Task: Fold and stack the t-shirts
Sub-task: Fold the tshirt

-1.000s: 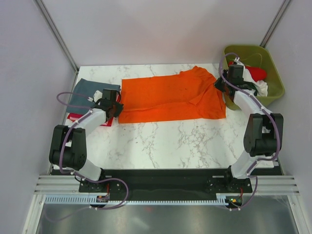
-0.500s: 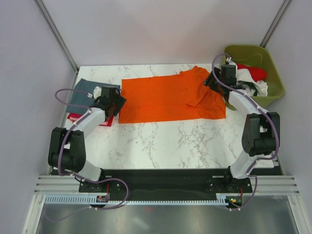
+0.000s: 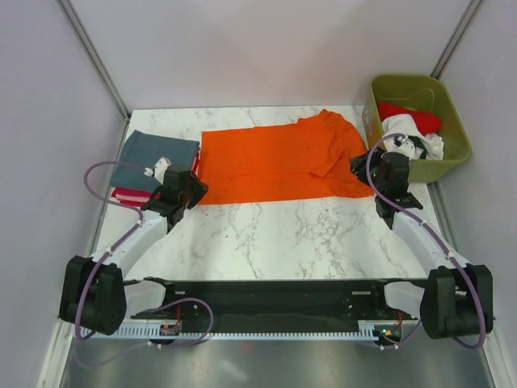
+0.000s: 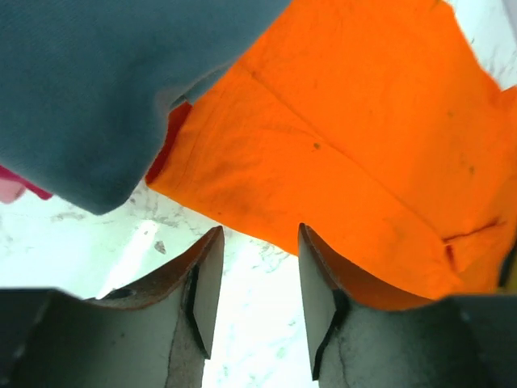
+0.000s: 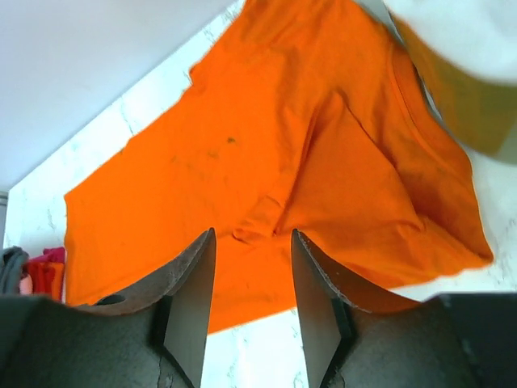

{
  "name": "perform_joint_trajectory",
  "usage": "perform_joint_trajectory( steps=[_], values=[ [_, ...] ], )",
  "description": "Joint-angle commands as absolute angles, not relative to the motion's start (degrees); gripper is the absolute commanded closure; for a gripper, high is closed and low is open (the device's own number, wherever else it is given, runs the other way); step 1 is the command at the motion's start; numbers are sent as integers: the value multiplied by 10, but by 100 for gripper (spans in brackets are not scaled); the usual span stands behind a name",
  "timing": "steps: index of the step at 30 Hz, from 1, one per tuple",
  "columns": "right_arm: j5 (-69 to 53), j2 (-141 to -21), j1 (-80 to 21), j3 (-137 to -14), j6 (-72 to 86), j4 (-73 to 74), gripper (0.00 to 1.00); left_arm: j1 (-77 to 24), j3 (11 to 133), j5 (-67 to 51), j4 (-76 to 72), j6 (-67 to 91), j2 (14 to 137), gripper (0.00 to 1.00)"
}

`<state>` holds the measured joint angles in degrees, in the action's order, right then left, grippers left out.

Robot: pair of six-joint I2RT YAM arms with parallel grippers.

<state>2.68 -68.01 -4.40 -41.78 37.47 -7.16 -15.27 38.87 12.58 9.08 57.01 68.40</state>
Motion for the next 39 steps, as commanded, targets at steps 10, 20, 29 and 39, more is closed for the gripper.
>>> perform_joint_trajectory(
  steps=[10, 20, 29, 39],
  values=[
    [16, -662, -55, -369, 374, -119, 60, -176, 537, 222, 101, 282, 807, 56],
    [14, -691, -68, -356, 383, -143, 62, -177, 707, 242, 214, 150, 982, 98],
    [15, -699, -75, -351, 385, -149, 62, -177, 776, 270, 270, 109, 1077, 98],
    [20, -713, -79, -347, 388, -157, 62, -170, 845, 409, 318, 94, 1186, 98]
  ],
)
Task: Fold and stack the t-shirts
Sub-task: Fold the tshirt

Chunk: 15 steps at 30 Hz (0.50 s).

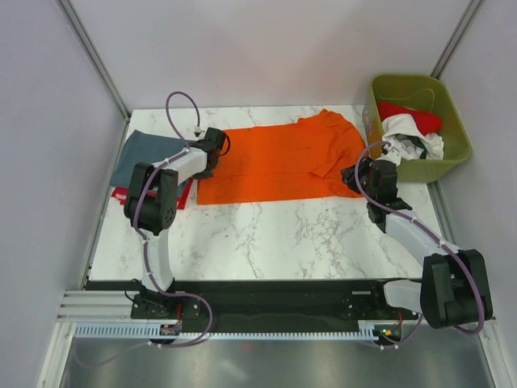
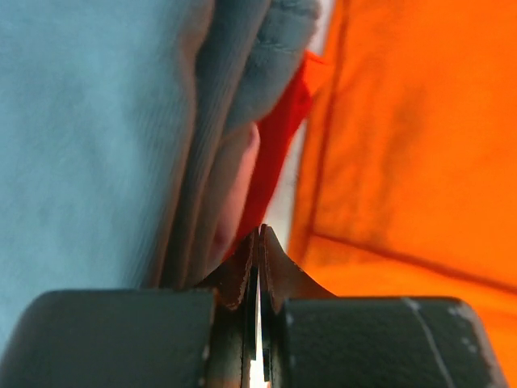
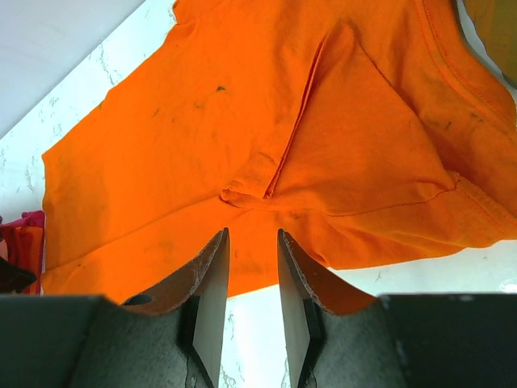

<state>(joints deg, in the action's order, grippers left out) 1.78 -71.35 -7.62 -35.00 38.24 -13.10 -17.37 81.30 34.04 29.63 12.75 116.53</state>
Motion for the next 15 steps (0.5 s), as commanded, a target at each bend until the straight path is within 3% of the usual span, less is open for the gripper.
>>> perform_joint_trajectory(
  steps=[1, 9, 15],
  values=[
    [23, -713, -80, -346, 388, -156, 62, -170, 856, 414, 318, 91, 1193, 98],
    [32, -700, -79, -343, 384, -150, 63, -151, 903, 417, 326, 73, 1264, 98],
    [33, -702, -80, -342, 385, -150, 62, -106, 899, 408, 342, 130, 1245, 98]
  ],
)
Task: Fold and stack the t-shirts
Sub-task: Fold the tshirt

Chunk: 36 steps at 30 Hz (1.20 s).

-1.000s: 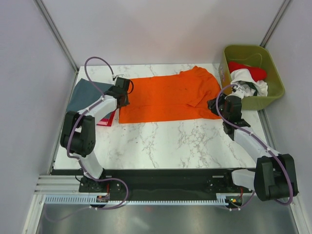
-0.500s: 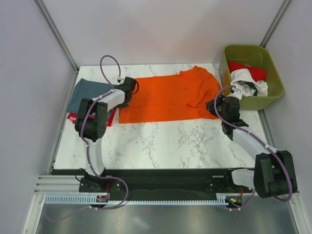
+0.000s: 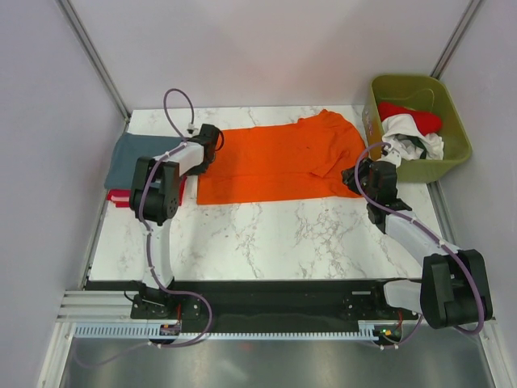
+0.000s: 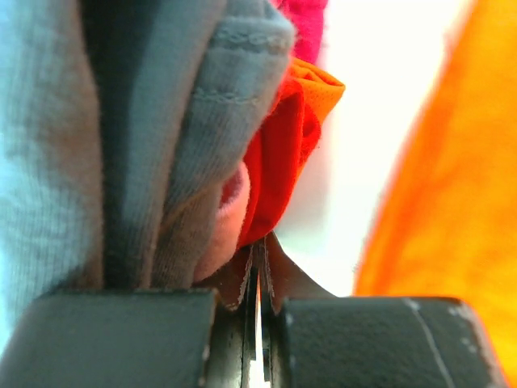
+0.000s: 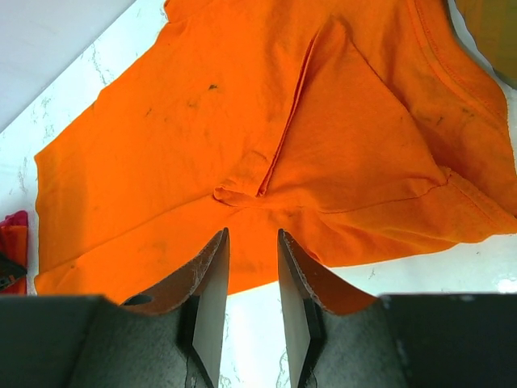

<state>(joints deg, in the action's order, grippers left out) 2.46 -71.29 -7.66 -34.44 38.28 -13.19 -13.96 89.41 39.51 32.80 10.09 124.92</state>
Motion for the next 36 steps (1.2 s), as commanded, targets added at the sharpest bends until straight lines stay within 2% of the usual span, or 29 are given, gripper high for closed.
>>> perform_joint_trajectory(
  steps=[1, 5, 7, 9, 13, 17, 22, 28, 36],
  values=[
    [33, -704, -80, -342, 385, -150, 62, -106, 895, 407, 342, 136, 1231, 98],
    [45, -699, -79, -343, 386, -139, 58, -117, 862, 316, 315, 177, 1157, 98],
    [55, -693, -80, -341, 387, -133, 56, -131, 808, 271, 281, 174, 1107, 97],
    [61, -682, -80, -337, 388, -134, 55, -149, 779, 266, 253, 178, 1039, 94],
    [77, -664, -79, -319, 397, -141, 53, -199, 731, 249, 253, 197, 954, 85],
    [89, -648, -79, -307, 405, -149, 53, -221, 645, 198, 229, 269, 848, 69],
    [93, -637, -79, -289, 410, -165, 53, -221, 492, 120, 147, 384, 746, 65],
    [91, -643, -79, -281, 417, -178, 53, -221, 376, 161, 69, 504, 677, 46],
    [95, -642, -79, -272, 417, -186, 52, -220, 347, 239, 95, 672, 730, 53]
  ],
)
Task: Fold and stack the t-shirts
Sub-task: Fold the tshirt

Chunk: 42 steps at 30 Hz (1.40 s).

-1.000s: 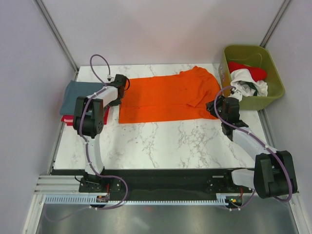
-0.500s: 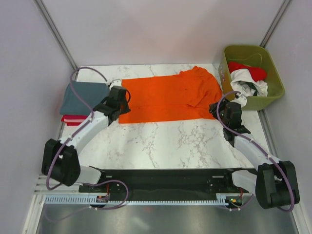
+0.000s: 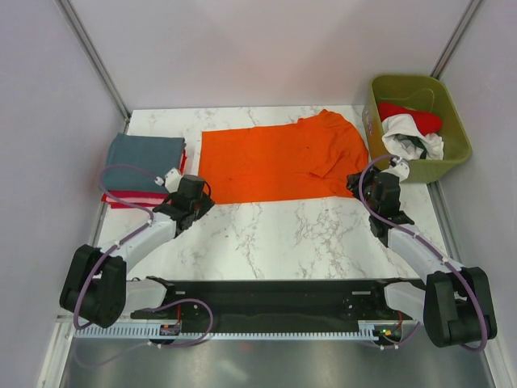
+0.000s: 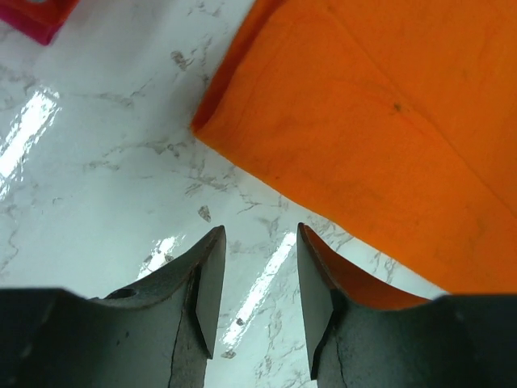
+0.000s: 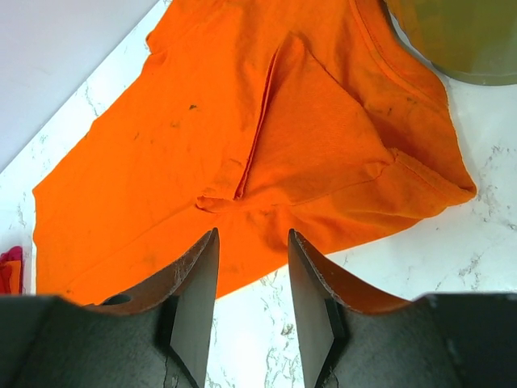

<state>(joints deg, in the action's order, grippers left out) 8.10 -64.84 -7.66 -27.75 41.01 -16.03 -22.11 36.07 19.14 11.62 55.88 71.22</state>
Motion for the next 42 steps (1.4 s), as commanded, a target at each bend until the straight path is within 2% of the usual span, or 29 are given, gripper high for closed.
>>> perform_joint_trajectory(
  steps=[1, 9, 13, 20, 22, 24, 27, 29, 34, 42],
  values=[
    [97, -642, -79, -272, 417, -186, 53, -220, 343, 243, 94, 712, 734, 52],
    [98, -644, -80, -271, 417, -189, 52, -220, 358, 257, 90, 842, 806, 52],
    [100, -645, -79, -271, 417, -189, 52, -219, 360, 272, 72, 860, 825, 48],
    [101, -649, -80, -271, 417, -190, 52, -213, 362, 280, 58, 879, 853, 49],
    [100, -650, -79, -271, 418, -191, 52, -211, 364, 280, 54, 884, 866, 52],
    [100, -652, -80, -268, 419, -192, 52, -207, 366, 281, 47, 891, 875, 69],
    [104, -656, -80, -263, 424, -194, 49, -201, 369, 286, 37, 886, 889, 85],
    [119, -661, -80, -258, 435, -194, 43, -195, 370, 291, 43, 886, 889, 97],
    [136, -700, -79, -248, 472, -193, 39, -158, 362, 266, 44, 866, 869, 98],
    [160, -737, -79, -215, 533, -219, 45, -152, 357, 265, 47, 855, 860, 98]
  ],
)
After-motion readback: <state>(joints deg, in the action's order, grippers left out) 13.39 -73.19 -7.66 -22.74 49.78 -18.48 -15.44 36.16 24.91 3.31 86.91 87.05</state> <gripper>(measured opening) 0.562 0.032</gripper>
